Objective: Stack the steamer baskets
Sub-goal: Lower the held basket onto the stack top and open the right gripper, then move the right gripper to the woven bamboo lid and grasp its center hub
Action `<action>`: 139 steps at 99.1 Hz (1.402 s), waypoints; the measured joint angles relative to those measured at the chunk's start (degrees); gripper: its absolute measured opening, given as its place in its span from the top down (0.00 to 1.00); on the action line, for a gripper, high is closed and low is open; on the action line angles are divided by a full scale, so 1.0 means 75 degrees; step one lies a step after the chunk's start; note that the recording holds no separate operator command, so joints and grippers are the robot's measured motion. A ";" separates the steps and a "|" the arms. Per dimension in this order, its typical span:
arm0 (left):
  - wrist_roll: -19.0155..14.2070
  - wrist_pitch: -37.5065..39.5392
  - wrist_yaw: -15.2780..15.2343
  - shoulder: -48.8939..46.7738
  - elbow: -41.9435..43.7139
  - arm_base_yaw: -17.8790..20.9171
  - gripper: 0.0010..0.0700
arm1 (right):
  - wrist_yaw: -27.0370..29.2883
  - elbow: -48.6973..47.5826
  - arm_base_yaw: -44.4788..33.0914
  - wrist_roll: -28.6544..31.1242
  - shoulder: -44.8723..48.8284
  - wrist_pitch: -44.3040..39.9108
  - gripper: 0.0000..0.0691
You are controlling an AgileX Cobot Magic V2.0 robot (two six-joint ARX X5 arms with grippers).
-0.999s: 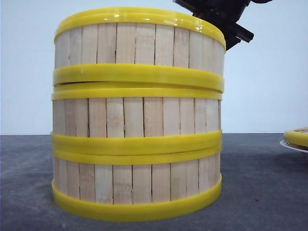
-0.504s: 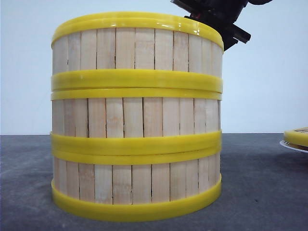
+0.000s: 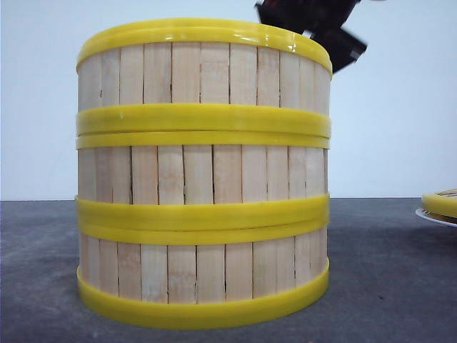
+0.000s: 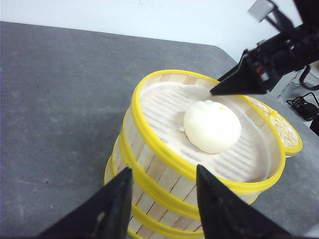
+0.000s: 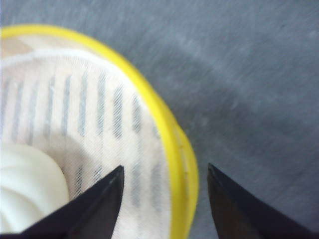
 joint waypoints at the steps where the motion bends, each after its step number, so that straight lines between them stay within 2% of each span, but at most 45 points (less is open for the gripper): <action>1: 0.0000 0.0000 0.0000 0.0000 0.0000 0.0000 0.68 | 0.0038 0.0009 -0.0015 0.0000 -0.0064 0.0000 0.53; 27: 0.0006 0.0003 -0.0006 0.0000 0.0000 0.0000 0.68 | 0.1676 0.0233 -0.0309 0.0000 -0.2177 -0.0082 0.53; 46: 0.0026 0.0003 -0.0006 0.0000 0.0000 0.0000 0.68 | 0.2812 0.0236 -0.0705 0.0093 -0.3185 -0.0895 0.53; 73: 0.0029 0.0003 -0.0006 0.0000 0.0000 0.0000 0.68 | 0.2856 0.0219 -0.2031 0.0137 -0.3404 -0.1947 0.53; 108: 0.0029 0.0000 -0.0006 0.0000 0.0000 0.0000 0.68 | 0.1990 -0.0796 -0.3751 0.0152 -0.2728 -0.1515 0.53; 139: 0.0026 -0.0070 -0.0006 0.0000 0.0000 0.0000 0.68 | 0.1746 -0.1647 -0.4584 0.0294 -0.1708 -0.1157 0.53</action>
